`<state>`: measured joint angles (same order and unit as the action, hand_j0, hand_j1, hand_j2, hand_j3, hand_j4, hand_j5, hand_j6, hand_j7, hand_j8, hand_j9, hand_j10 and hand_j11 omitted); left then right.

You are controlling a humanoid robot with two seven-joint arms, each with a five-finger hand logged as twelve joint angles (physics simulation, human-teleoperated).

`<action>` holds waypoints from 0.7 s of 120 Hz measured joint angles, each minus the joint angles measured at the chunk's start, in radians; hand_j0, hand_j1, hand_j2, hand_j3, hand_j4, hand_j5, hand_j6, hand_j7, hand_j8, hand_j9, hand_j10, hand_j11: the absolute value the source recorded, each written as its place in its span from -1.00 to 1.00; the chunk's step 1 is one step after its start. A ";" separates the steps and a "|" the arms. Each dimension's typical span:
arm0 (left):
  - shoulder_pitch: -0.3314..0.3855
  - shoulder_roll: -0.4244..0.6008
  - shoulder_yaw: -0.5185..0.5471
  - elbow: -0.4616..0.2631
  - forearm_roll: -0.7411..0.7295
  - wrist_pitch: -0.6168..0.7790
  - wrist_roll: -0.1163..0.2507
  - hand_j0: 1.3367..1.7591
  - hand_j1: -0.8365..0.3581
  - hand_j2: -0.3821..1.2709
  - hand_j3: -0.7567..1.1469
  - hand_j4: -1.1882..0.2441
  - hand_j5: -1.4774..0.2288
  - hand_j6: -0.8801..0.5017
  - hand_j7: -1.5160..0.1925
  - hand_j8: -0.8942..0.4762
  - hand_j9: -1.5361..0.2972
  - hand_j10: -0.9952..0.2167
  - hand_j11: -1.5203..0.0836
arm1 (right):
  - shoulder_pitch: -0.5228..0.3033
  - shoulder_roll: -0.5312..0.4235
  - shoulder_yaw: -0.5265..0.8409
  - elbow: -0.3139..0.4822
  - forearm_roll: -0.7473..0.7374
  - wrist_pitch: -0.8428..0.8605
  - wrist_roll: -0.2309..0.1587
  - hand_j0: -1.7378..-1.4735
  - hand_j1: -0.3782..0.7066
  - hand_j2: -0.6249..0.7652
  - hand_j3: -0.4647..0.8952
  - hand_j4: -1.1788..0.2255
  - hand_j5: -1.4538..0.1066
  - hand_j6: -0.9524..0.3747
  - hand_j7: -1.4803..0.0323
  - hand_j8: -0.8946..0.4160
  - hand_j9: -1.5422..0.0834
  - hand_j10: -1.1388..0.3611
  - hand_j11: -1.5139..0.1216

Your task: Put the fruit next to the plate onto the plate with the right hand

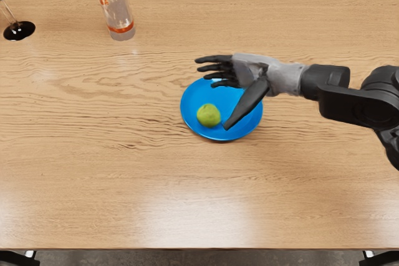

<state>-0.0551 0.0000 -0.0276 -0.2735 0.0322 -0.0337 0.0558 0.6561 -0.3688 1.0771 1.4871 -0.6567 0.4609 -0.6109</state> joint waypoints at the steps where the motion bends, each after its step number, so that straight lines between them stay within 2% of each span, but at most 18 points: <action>1: 0.000 0.000 0.000 0.000 0.000 0.000 0.000 0.52 0.98 -0.54 -0.20 0.66 0.73 0.27 0.77 0.31 0.68 0.64 0.90 | -0.008 0.000 0.010 0.000 0.018 0.012 0.000 -0.40 -0.74 -0.06 -0.32 0.53 0.69 0.28 0.78 0.24 0.74 0.39 0.69; 12: 0.000 0.000 0.000 0.000 0.000 0.000 0.000 0.52 0.98 -0.54 -0.20 0.66 0.73 0.27 0.77 0.31 0.68 0.64 0.90 | -0.106 -0.015 0.093 -0.019 0.193 0.093 0.000 -0.40 -0.80 -0.07 -0.32 0.57 0.74 0.33 0.83 0.27 0.78 0.42 0.73; 26: 0.001 0.000 0.000 0.000 0.000 0.000 0.001 0.52 0.98 -0.54 -0.20 0.66 0.73 0.27 0.77 0.31 0.68 0.64 0.90 | -0.182 -0.059 0.141 -0.041 0.344 0.131 0.000 -0.40 -0.84 -0.09 -0.32 0.61 0.78 0.36 0.87 0.30 0.82 0.45 0.77; 38: 0.001 0.000 0.000 0.000 0.000 0.000 0.000 0.52 0.98 -0.54 -0.20 0.66 0.73 0.27 0.77 0.31 0.68 0.64 0.90 | -0.289 -0.110 0.247 -0.056 0.468 0.143 0.000 -0.40 -0.86 -0.10 -0.32 0.62 0.80 0.38 0.89 0.31 0.83 0.47 0.79; 63: 0.002 0.000 0.000 0.000 -0.001 0.000 0.000 0.52 0.98 -0.54 -0.20 0.66 0.73 0.27 0.77 0.31 0.68 0.64 0.90 | -0.448 -0.144 0.456 -0.067 0.538 0.149 0.000 -0.40 -0.89 -0.10 -0.32 0.64 0.82 0.39 0.91 0.33 0.85 0.48 0.81; 84: 0.000 0.000 -0.002 0.000 -0.001 0.000 0.000 0.52 0.98 -0.54 -0.20 0.66 0.73 0.27 0.77 0.31 0.68 0.64 0.90 | -0.491 -0.157 0.515 -0.074 0.547 0.150 0.000 -0.40 -0.89 -0.10 -0.32 0.64 0.82 0.40 0.91 0.33 0.86 0.49 0.81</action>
<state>-0.0552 0.0000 -0.0292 -0.2733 0.0308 -0.0337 0.0562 0.1648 -0.5263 1.5926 1.4133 -0.1096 0.6107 -0.6109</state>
